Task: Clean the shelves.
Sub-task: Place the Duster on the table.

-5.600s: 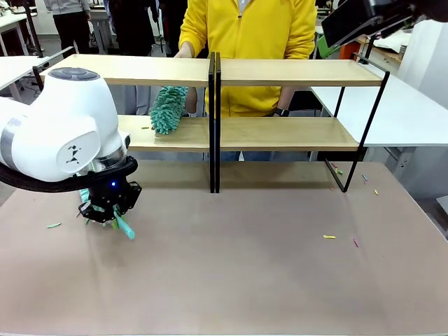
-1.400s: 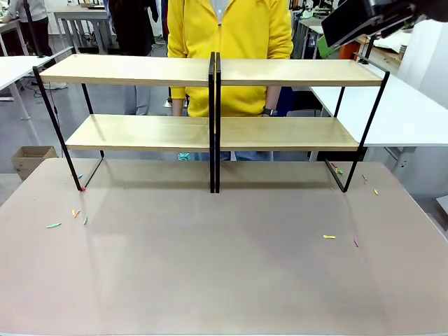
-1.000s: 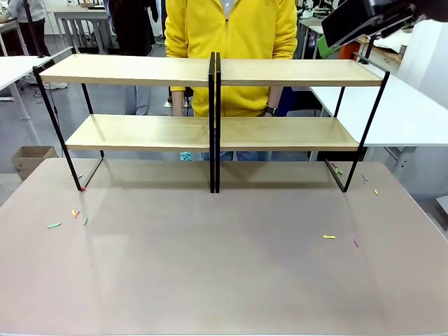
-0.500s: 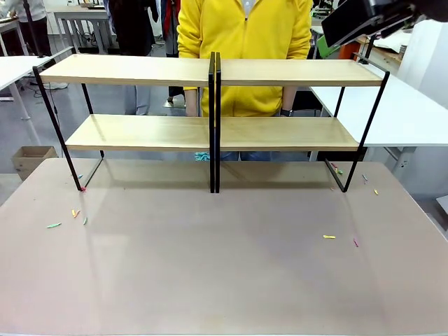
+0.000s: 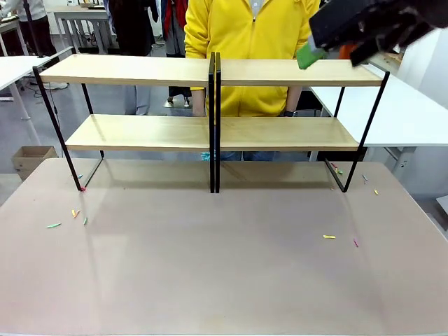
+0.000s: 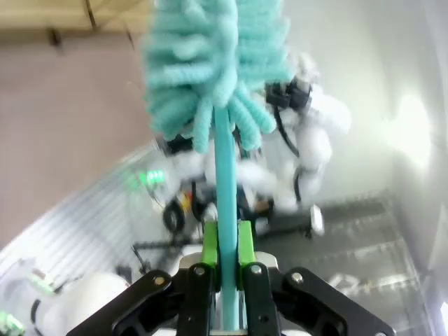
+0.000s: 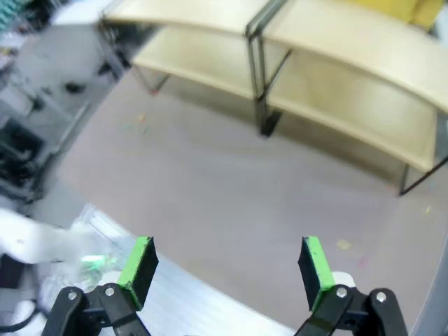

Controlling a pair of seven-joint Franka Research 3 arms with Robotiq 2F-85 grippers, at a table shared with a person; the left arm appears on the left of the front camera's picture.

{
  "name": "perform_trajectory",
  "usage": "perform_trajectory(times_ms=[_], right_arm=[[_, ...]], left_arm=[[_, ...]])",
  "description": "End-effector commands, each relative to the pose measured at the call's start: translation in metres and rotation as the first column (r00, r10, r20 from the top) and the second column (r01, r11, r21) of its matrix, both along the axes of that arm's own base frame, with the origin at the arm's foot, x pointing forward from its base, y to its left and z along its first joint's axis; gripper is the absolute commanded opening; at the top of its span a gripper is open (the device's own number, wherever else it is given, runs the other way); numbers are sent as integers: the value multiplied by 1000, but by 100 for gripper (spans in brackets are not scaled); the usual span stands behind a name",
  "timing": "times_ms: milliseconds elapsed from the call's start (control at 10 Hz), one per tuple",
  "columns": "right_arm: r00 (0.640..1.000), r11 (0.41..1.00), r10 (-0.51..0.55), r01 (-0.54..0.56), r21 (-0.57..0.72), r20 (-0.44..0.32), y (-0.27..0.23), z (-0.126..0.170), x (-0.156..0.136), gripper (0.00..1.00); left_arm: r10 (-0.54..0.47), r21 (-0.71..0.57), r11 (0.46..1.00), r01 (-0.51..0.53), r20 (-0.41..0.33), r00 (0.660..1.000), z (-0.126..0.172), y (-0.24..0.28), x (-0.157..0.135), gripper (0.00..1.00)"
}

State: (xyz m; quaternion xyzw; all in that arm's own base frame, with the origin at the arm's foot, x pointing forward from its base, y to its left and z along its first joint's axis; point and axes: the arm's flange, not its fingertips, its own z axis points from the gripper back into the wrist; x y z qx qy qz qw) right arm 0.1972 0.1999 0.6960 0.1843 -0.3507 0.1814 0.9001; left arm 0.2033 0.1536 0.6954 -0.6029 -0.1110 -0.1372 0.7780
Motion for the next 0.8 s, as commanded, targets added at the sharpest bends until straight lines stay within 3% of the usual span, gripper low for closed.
perform_trajectory(times_ms=[0,100,200,300,400,500,600,700], right_arm=[[852,892,12,227,390,-524,-73,-25,-1,100],[756,803,-53,421,422,-653,-109,-50,-6,100],[702,756,-73,502,420,-708,-138,-76,-19,100],[663,727,-53,538,426,-747,-165,-101,-26,100],[592,715,-58,587,380,-804,-184,-123,-21,100],[622,759,-375,632,157,-687,-179,-124,-23,100],[792,876,12,286,388,-610,-168,-98,-17,100],[792,876,12,286,388,-610,-168,-98,-17,100]], left_arm=[[-604,-38,795,606,-152,783,-25,-5,-5,12],[-719,-49,684,727,-211,662,-50,-25,-1,12],[-730,-46,660,750,-274,626,-76,-51,8,12],[-767,-97,616,782,-302,566,-104,-79,13,12],[-776,-165,600,783,-356,521,-147,-110,16,12],[-488,36,806,591,-525,697,-179,-116,28,12],[-709,-106,697,709,-252,659,-135,-123,18,12],[-709,-106,697,709,-252,659,-135,-123,18,12]])
